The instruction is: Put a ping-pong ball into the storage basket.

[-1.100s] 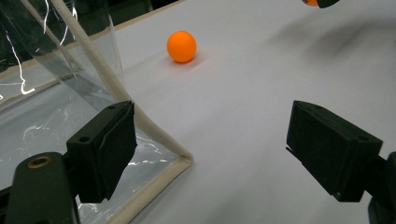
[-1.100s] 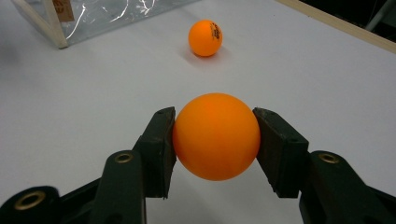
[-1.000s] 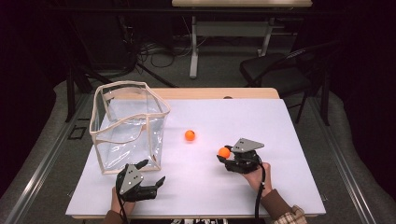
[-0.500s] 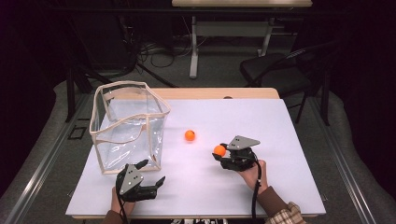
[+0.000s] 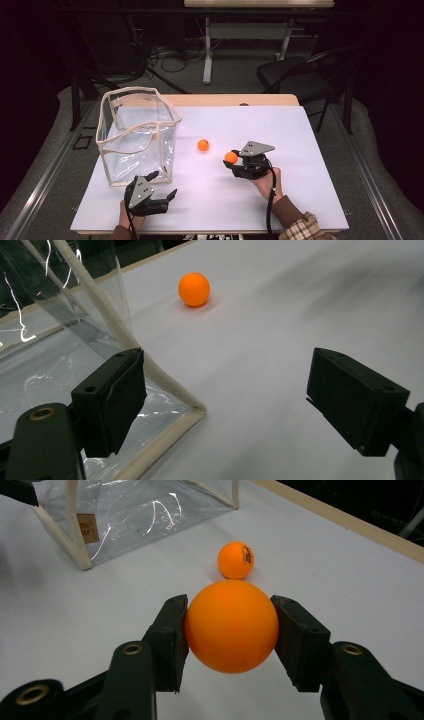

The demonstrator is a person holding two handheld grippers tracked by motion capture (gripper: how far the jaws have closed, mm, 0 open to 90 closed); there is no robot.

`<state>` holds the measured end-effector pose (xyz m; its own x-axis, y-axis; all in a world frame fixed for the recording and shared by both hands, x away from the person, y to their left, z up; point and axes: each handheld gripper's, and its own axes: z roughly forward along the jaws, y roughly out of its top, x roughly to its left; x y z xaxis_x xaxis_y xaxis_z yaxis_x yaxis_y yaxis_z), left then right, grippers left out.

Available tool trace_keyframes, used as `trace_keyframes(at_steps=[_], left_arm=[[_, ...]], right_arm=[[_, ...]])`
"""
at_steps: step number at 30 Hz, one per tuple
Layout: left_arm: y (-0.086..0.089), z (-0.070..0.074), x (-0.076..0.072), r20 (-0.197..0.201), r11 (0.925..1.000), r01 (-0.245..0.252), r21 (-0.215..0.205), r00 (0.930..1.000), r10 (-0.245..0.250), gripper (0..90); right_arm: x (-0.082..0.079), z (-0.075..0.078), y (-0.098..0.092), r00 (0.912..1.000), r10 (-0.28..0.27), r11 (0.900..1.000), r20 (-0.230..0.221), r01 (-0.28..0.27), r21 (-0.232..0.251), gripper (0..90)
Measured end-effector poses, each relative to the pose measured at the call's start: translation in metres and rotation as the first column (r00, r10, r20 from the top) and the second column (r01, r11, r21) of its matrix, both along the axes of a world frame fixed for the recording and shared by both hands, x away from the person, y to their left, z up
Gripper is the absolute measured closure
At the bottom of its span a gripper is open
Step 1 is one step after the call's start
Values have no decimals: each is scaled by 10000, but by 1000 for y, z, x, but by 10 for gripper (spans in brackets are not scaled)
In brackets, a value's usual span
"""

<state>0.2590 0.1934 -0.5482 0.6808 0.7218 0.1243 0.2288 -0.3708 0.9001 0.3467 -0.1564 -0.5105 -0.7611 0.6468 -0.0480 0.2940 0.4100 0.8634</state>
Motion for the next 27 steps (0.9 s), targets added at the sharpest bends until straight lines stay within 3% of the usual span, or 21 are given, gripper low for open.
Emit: trace_keyframes(at_steps=[27], left_arm=[[-1, -1, 0, -2, 10000, 31, 0, 10000, -31, 159]], right_arm=[[18, 8, 23, 9997, 253, 9995, 3, -253, 189, 502]])
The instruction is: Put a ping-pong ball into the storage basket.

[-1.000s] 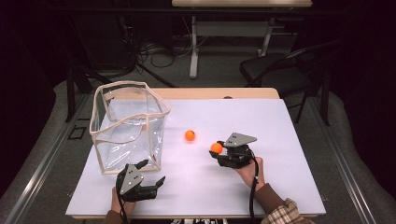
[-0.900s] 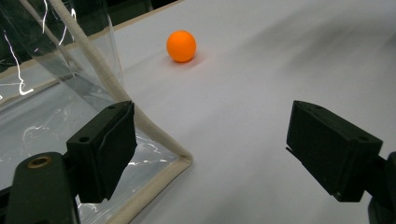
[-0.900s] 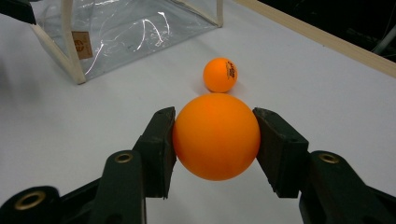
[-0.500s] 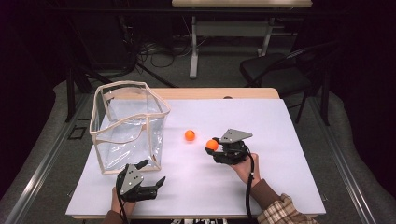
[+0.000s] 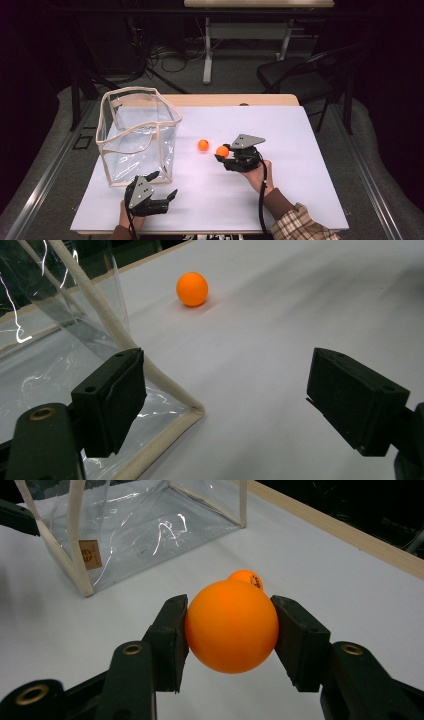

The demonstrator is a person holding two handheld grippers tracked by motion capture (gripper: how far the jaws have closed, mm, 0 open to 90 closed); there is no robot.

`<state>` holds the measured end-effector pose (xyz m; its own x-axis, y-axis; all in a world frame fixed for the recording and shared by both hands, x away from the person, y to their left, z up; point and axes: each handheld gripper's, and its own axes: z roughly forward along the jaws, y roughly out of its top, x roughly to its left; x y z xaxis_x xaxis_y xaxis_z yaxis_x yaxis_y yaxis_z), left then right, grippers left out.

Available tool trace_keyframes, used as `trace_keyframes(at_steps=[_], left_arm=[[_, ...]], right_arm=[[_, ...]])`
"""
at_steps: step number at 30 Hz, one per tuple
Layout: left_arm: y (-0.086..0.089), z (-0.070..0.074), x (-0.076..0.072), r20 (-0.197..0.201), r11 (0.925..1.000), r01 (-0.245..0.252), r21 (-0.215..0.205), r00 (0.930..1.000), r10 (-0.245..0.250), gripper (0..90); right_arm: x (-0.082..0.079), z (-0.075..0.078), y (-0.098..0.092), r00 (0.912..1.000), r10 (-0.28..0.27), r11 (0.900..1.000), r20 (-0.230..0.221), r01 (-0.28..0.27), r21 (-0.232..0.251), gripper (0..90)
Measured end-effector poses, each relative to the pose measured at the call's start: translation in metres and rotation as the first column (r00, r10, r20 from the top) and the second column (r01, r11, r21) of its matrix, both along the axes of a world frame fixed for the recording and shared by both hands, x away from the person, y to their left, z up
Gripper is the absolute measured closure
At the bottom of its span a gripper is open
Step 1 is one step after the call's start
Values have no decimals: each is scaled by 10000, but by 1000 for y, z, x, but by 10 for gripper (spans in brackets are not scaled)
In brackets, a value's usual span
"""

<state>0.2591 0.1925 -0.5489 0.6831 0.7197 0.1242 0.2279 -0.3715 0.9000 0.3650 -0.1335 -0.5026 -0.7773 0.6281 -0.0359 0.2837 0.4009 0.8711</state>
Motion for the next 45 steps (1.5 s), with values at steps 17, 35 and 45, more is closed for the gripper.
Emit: trace_keyframes(at_steps=[17, 35, 45], left_arm=[[0, 0, 0, 6, 10000, 39, 11, 10000, -39, 159], [-1, -1, 0, -24, 10000, 49, 17, 10000, -49, 159], [-1, -1, 0, -31, 10000, 78, 47, 10000, -78, 159]], right_arm=[[9, 11, 15, 9997, 188, 9996, 156, -191, 187, 503], [19, 23, 22, 9990, 382, 9990, 240, -387, 220, 503], [26, 32, 29, 9984, 505, 9982, 267, -513, 300, 503]])
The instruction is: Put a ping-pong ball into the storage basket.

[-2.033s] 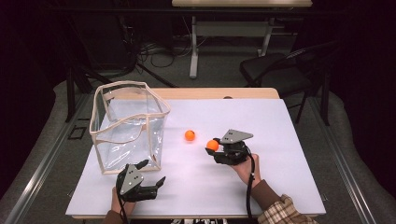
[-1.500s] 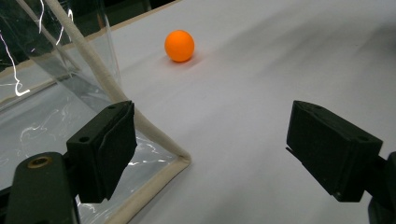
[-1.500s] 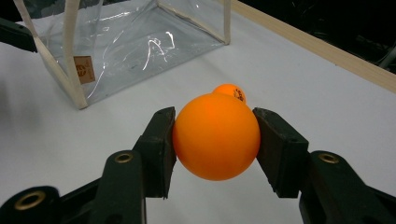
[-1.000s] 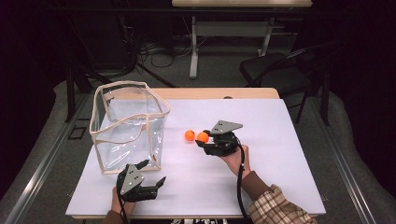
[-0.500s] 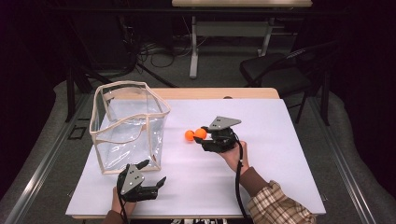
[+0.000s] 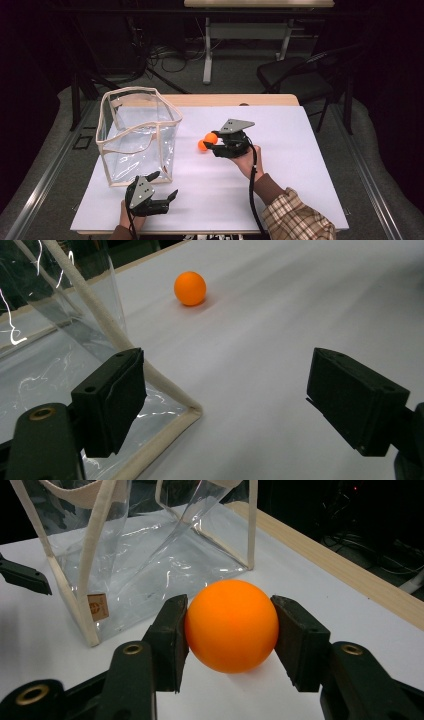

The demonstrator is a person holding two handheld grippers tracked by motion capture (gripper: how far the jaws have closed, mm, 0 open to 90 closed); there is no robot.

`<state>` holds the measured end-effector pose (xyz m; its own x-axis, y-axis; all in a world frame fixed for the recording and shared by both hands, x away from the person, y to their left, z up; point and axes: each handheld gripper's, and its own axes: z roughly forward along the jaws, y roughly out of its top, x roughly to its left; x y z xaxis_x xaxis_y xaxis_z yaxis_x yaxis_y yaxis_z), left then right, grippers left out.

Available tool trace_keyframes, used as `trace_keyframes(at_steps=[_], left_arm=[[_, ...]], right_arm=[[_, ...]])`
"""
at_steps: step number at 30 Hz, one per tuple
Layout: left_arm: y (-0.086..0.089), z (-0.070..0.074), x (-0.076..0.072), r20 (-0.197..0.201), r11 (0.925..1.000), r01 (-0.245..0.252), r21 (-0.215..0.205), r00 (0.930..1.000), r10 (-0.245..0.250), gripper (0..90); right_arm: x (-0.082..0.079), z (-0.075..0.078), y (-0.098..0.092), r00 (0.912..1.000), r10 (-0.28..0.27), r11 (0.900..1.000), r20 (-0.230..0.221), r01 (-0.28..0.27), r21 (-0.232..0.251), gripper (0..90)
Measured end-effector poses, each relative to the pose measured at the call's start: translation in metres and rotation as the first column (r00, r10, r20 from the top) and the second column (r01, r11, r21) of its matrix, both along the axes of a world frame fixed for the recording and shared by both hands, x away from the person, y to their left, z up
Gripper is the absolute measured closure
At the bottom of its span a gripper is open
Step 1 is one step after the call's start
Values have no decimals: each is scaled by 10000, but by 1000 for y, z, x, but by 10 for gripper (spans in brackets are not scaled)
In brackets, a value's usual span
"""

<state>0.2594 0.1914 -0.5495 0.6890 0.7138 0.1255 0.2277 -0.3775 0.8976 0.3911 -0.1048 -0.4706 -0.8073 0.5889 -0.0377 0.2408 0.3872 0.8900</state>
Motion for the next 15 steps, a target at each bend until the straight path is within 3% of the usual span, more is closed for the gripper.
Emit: trace_keyframes(at_steps=[15], left_arm=[[0, 0, 0, 11, 10000, -5, 5, 10000, 5, 159]], right_arm=[[10, 15, 10, 9997, 165, 9998, 161, -167, 107, 504]])
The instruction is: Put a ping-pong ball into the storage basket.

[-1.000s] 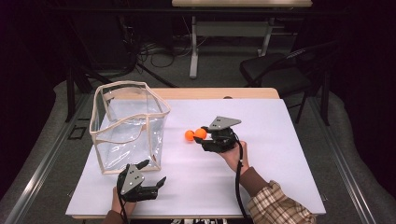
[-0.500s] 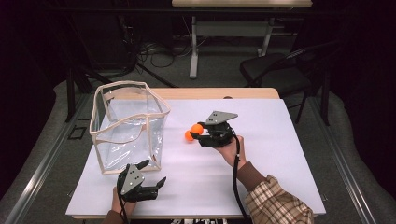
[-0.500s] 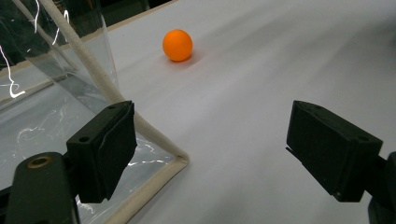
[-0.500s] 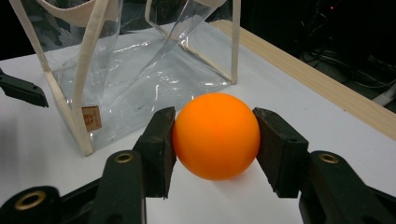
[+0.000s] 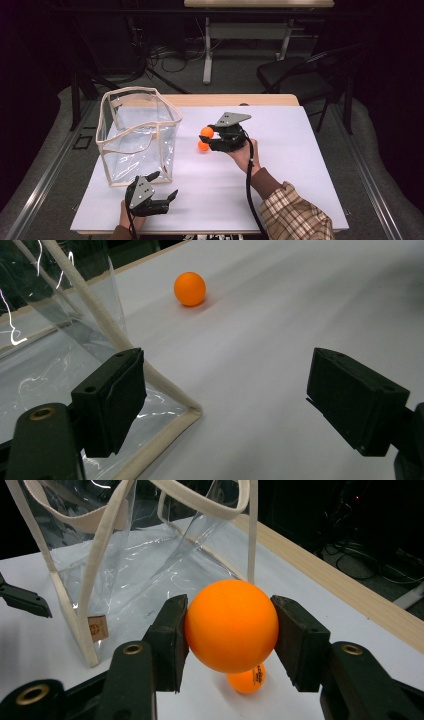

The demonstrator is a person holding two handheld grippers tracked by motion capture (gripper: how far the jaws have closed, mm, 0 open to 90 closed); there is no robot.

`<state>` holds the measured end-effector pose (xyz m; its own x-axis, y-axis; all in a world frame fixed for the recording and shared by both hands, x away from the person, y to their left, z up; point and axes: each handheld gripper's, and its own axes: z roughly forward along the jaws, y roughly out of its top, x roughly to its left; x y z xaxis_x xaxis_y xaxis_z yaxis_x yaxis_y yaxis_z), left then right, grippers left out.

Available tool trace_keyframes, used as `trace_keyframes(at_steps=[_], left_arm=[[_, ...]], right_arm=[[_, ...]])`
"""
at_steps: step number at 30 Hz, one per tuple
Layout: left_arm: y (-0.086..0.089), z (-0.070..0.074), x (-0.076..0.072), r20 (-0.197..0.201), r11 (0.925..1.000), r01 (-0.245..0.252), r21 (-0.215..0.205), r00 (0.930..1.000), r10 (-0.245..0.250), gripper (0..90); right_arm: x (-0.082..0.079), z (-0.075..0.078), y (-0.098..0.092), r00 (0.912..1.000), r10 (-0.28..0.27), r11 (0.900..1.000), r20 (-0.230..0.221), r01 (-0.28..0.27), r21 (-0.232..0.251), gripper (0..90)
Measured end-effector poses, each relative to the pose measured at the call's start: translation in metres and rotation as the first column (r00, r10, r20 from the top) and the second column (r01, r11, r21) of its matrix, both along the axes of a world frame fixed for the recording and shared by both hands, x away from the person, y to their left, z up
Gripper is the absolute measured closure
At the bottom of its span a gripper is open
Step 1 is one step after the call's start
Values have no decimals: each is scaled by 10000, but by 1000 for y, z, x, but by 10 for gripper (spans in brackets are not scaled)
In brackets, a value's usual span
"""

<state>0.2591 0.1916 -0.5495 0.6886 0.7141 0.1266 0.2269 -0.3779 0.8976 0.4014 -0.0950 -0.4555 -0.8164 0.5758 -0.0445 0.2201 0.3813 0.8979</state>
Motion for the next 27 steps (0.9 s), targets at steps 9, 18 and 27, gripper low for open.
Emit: trace_keyframes(at_steps=[9, 18, 27], left_arm=[[0, 0, 0, 1, 10000, 8, -8, 10000, -8, 159], [0, 0, 0, -6, 10000, 15, -14, 10000, -15, 159], [-1, 0, 0, 9, 10000, 70, 19, 10000, -70, 159]], right_arm=[[4, 6, 6, 9999, 91, 9999, 116, -90, -75, 504], [10, 12, 11, 9998, 181, 9998, 116, -181, 23, 504], [15, 17, 16, 9998, 155, 9998, 114, -156, 97, 504]])
